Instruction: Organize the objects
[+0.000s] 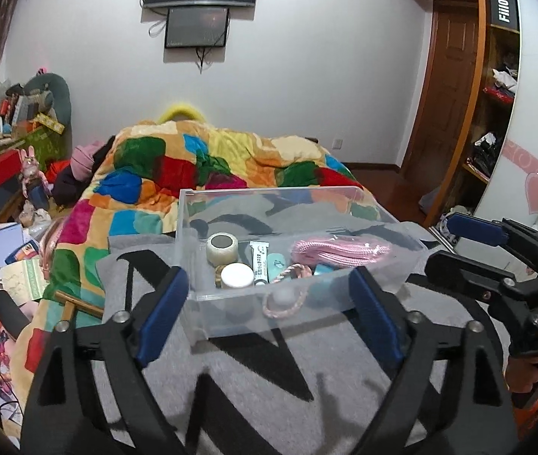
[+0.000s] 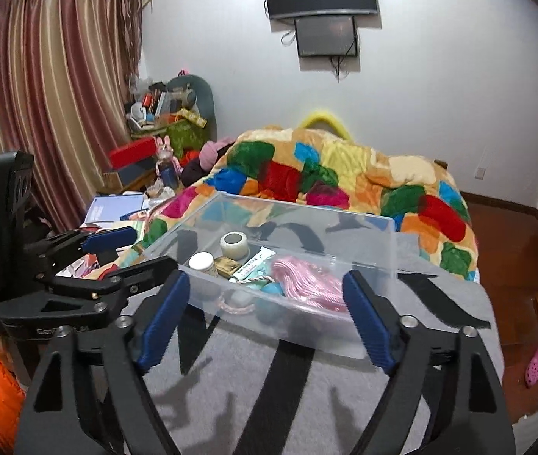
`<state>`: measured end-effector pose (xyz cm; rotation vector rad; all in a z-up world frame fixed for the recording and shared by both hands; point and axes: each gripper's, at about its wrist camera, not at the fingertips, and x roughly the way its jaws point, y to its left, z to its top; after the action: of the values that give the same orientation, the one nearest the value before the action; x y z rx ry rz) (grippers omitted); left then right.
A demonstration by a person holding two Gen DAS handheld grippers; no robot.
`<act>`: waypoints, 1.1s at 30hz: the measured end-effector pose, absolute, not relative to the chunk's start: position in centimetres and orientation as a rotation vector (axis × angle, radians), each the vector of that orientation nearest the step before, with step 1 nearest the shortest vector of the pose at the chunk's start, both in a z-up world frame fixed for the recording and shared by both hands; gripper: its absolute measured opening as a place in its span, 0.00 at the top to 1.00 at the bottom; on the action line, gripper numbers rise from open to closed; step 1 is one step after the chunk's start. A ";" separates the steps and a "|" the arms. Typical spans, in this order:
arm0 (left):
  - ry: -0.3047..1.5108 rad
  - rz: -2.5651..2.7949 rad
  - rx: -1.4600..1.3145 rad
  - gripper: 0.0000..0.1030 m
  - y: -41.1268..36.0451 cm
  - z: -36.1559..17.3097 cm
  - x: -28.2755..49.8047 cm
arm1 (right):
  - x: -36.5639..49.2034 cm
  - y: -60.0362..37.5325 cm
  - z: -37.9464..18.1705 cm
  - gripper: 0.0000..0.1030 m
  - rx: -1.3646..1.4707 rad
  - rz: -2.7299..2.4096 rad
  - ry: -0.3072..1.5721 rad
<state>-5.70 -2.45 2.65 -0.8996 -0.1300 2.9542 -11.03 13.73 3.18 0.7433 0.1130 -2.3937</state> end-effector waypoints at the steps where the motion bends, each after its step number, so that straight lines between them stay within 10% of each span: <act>1: -0.124 2.958 -0.893 0.09 -2.3 2.6 -5.5 | -10.8 14.0 3.0 0.19 0.740 -2.399 0.108; 33: -0.166 2.942 -0.885 0.06 -0.3 -0.3 -2.6 | -9.2 16.0 -1.2 0.18 0.797 -2.430 0.054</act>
<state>-2.64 -0.33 -0.28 -0.8855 -0.1660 2.9421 -9.24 15.95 -1.18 0.7973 0.0539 -2.4300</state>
